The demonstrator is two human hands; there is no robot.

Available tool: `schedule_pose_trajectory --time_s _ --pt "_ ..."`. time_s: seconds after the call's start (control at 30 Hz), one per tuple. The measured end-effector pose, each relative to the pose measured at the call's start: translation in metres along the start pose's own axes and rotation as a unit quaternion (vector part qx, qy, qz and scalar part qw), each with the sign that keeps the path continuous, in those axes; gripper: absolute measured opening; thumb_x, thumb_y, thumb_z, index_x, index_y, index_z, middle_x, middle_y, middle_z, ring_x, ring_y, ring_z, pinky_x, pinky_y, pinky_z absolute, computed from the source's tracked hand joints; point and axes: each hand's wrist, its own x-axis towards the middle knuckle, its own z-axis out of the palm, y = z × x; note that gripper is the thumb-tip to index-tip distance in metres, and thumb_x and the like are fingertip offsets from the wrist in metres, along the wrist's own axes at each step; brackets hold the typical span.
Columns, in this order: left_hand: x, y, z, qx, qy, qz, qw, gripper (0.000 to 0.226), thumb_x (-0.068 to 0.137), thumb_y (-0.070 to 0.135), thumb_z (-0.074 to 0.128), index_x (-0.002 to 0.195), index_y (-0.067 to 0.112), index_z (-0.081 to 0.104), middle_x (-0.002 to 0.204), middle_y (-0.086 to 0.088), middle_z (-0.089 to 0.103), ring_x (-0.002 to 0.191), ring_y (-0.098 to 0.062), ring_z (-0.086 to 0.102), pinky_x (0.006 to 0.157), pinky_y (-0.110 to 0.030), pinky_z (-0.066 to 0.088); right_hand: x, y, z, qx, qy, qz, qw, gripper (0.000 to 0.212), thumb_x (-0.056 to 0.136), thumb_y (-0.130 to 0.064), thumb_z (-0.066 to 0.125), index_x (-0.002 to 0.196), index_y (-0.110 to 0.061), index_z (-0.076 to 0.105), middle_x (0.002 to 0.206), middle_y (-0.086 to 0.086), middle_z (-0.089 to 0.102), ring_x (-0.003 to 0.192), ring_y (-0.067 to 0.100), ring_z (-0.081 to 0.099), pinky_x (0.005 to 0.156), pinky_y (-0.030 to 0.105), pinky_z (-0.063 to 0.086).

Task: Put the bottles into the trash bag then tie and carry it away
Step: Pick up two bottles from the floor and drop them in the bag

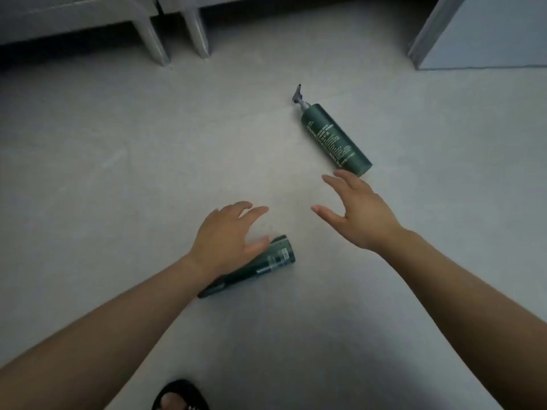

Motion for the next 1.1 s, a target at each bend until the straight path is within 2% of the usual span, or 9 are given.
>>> schedule_pose_trajectory --time_s 0.2,0.33,0.43,0.57,0.67,0.77,0.87,1.0,1.1 --pt "-0.014 -0.007 0.041 -0.006 -0.044 0.044 0.998 0.063 0.083 0.061 0.049 0.139 0.036 0.035 0.139 0.001 0.046 0.122 -0.02 0.047 0.097 -0.034 0.041 -0.005 0.017 0.028 0.0 -0.009 0.031 0.999 0.065 0.087 -0.058 0.043 0.142 -0.025 0.031 0.152 0.002 0.026 0.138 0.023 0.026 0.106 0.044 0.034" --pt "-0.023 -0.014 0.051 -0.032 -0.057 0.028 0.997 0.066 0.084 0.056 0.053 0.141 0.031 0.032 0.138 0.001 0.045 0.116 -0.018 0.05 0.09 -0.03 0.044 -0.009 0.02 0.034 0.002 -0.005 0.041 0.999 0.065 0.088 -0.058 0.043 0.142 -0.025 0.031 0.152 0.001 0.026 0.138 0.022 0.027 0.105 0.042 0.033" --pt "-0.032 -0.02 0.059 -0.09 -0.068 0.005 0.994 0.063 0.088 0.053 0.05 0.143 0.032 0.028 0.136 0.0 0.046 0.113 -0.018 0.051 0.088 -0.032 0.047 -0.01 0.015 0.036 -0.001 -0.005 0.021 1.0 0.065 0.087 -0.058 0.043 0.142 -0.026 0.03 0.152 0.001 0.027 0.137 0.022 0.029 0.104 0.041 0.035" --pt "-0.027 -0.024 0.068 -0.147 -0.012 -0.052 0.988 0.061 0.09 0.053 0.046 0.144 0.032 0.027 0.135 -0.002 0.047 0.116 -0.019 0.049 0.091 -0.033 0.046 -0.007 0.008 0.034 0.003 0.004 0.004 1.0 0.065 0.087 -0.059 0.042 0.142 -0.026 0.029 0.151 0.0 0.028 0.134 0.022 0.033 0.102 0.04 0.037" --pt "-0.003 -0.026 0.065 -0.218 0.059 -0.117 0.967 0.061 0.09 0.048 0.049 0.144 0.027 0.029 0.134 -0.008 0.049 0.119 -0.024 0.049 0.093 -0.03 0.04 -0.012 0.008 0.03 0.004 0.004 0.006 1.0 0.065 0.088 -0.057 0.043 0.142 -0.025 0.029 0.151 0.002 0.028 0.133 0.023 0.035 0.102 0.039 0.038" --pt "0.025 -0.032 0.056 -0.249 0.091 -0.145 0.953 0.065 0.089 0.051 0.048 0.145 0.027 0.025 0.136 -0.011 0.047 0.122 -0.025 0.047 0.093 -0.029 0.036 -0.012 0.009 0.026 0.009 0.015 0.011 1.0 0.063 0.089 -0.055 0.044 0.142 -0.025 0.03 0.151 0.002 0.029 0.133 0.023 0.034 0.103 0.038 0.038" --pt "0.033 -0.037 0.053 -0.238 0.084 -0.108 0.962 0.069 0.088 0.048 0.053 0.146 0.032 0.02 0.136 -0.01 0.044 0.12 -0.024 0.047 0.093 -0.029 0.037 0.001 0.015 0.02 0.009 0.041 0.008 0.999 0.06 0.089 -0.051 0.046 0.141 -0.023 0.033 0.148 0.002 0.033 0.132 0.022 0.035 0.102 0.039 0.039" --pt "0.026 -0.04 0.058 -0.194 0.048 -0.069 0.977 0.076 0.088 0.041 0.056 0.146 0.042 0.008 0.132 -0.009 0.041 0.107 -0.024 0.051 0.085 -0.033 0.046 0.039 0.034 0.013 -0.003 0.089 0.017 0.996 0.055 0.089 -0.04 0.054 0.138 -0.018 0.04 0.146 0.005 0.036 0.131 0.025 0.035 0.101 0.041 0.04" --pt "0.019 -0.039 0.06 -0.195 0.047 -0.064 0.978 0.077 0.088 0.042 0.056 0.146 0.043 0.006 0.133 -0.008 0.04 0.107 -0.023 0.051 0.088 -0.034 0.047 0.068 0.053 0.011 -0.029 0.083 0.054 0.995 0.059 0.089 -0.036 0.055 0.141 -0.019 0.035 0.151 0.007 0.026 0.135 0.029 0.026 0.104 0.045 0.035"
